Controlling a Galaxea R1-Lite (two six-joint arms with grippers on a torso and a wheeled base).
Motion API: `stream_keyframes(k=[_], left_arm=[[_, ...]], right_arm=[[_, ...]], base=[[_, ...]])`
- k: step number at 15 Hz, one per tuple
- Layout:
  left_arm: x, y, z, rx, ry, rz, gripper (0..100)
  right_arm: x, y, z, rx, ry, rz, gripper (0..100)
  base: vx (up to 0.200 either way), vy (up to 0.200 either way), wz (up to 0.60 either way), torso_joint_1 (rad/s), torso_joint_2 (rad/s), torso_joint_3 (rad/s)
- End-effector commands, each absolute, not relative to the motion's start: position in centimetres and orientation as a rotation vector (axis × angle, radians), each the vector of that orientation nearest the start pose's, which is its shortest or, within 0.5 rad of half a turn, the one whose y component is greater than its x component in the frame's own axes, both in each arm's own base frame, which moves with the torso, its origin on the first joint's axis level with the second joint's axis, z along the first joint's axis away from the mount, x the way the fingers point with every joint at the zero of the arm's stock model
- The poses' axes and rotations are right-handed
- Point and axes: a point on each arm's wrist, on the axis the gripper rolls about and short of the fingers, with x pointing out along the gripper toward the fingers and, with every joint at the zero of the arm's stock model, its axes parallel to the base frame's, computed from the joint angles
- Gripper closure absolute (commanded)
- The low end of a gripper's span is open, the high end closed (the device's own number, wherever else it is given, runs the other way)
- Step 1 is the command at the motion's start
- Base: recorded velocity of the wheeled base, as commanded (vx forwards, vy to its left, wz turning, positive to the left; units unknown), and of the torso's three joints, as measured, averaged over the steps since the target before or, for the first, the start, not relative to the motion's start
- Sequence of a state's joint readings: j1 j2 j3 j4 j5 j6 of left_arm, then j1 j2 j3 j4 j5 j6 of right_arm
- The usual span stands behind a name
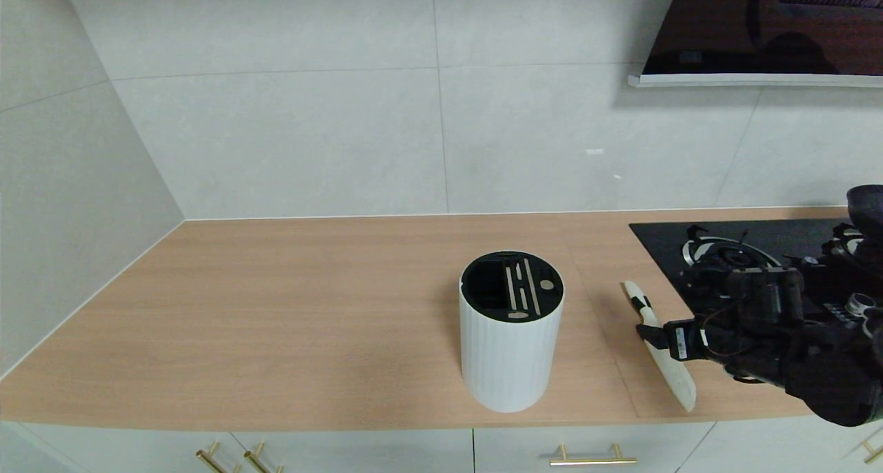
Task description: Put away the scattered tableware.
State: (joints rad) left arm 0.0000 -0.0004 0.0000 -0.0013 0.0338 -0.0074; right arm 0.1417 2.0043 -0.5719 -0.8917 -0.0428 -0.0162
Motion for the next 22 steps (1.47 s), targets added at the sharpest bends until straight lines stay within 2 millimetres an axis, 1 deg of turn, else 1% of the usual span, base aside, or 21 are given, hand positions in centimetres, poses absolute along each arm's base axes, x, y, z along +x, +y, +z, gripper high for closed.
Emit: stream_keyframes(k=[1, 3, 7, 10, 13, 18, 22], left_arm=[[-2.3, 0.1, 7.6, -0.008, -0.002, 0.034, 0], [-2.3, 0.1, 7.6, -0.008, -0.002, 0.035, 0], [-2.3, 0.1, 7.6, -0.008, -0.002, 0.034, 0], [-2.3, 0.1, 7.6, -0.008, -0.002, 0.034, 0], [-2.3, 0.1, 7.6, -0.008, -0.002, 0.034, 0], [-2.3, 0.1, 7.6, -0.008, -0.002, 0.035, 0], [-2.3, 0.1, 7.6, -0.008, -0.002, 0.035, 0]], right_arm=[[32.4, 4.1, 2.8, -0.073, 0.580, 0.071, 0], [33.3, 3.6, 1.6, -0.068, 0.574, 0.053, 0], [34.3, 3.7, 0.9, -0.064, 0.548, 0.051, 0], [35.8, 3.8, -0.2, -0.062, 0.533, 0.048, 0], [36.1, 3.8, -0.3, -0.064, 0.527, 0.040, 0], [36.3, 3.9, -1.0, -0.063, 0.539, 0.040, 0], [36.6, 3.8, -1.4, -0.065, 0.505, 0.023, 0]], base=[[0.000, 0.000, 0.00, 0.000, 0.00, 0.000], [0.000, 0.000, 0.00, 0.000, 0.00, 0.000], [0.000, 0.000, 0.00, 0.000, 0.00, 0.000], [0.000, 0.000, 0.00, 0.000, 0.00, 0.000], [0.000, 0.000, 0.00, 0.000, 0.00, 0.000], [0.000, 0.000, 0.00, 0.000, 0.00, 0.000], [0.000, 0.000, 0.00, 0.000, 0.00, 0.000]])
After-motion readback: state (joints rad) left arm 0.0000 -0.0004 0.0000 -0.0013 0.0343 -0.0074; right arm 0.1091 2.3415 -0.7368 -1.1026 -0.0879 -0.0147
